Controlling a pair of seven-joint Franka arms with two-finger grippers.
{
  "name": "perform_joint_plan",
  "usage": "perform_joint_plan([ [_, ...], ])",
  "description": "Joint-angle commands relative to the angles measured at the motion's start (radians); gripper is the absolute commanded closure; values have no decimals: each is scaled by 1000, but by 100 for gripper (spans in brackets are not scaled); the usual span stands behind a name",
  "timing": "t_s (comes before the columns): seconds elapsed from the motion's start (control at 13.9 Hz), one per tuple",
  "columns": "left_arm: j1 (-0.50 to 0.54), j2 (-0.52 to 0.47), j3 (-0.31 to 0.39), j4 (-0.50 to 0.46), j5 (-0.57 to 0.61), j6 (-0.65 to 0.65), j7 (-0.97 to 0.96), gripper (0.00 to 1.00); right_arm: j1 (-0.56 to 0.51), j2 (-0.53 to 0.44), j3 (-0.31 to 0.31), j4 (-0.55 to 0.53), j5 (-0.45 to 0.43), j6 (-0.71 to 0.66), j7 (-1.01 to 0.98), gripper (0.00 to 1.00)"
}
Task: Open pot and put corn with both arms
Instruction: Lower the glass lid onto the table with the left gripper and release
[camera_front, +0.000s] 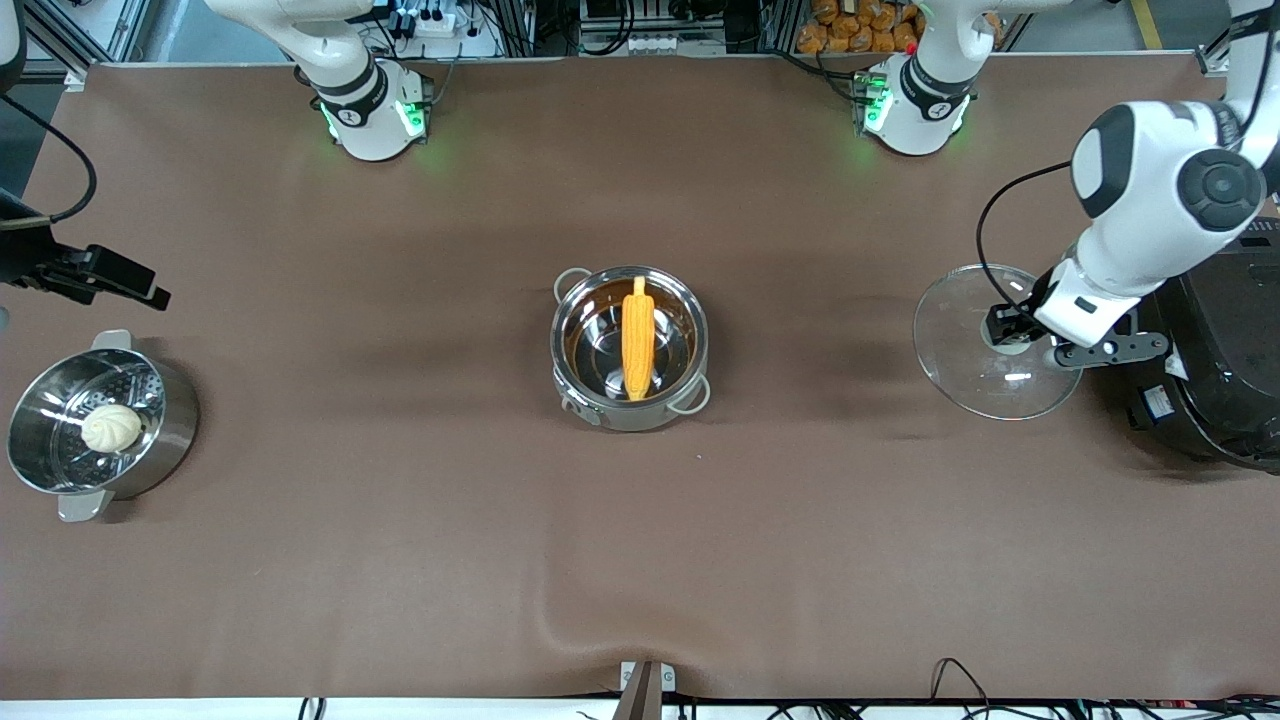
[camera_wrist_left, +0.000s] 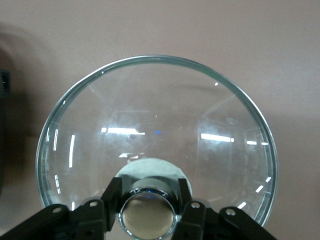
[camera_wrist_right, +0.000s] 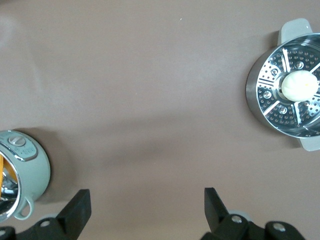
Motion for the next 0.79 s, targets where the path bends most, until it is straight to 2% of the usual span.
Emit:
perform_joint_plan([
  [0.0,10,35,-14,-57,1,107,9,100,1,1,19,40,-45,-6,52,0],
  [0.29,-2,162,-26,-51,-17,157,9,100,-7,16,18,64,-57,-6,43,0],
  [0.36,-2,190,-30,-53,-19,179,9,100,-2,16,19,64,-83,-7,32,0],
  [0.5,-5,228,-34,-50,-19,210,8,100,15,18,21,57,-128,-13,3,0],
  [0.65,-22,260,-34,-42,-17,231,6,100,10,22,22,57,-127,-25,-58,0],
  [0.72,-25,274,-34,-32,-17,231,6,91,7,21,21,58,-125,-26,-98,0],
])
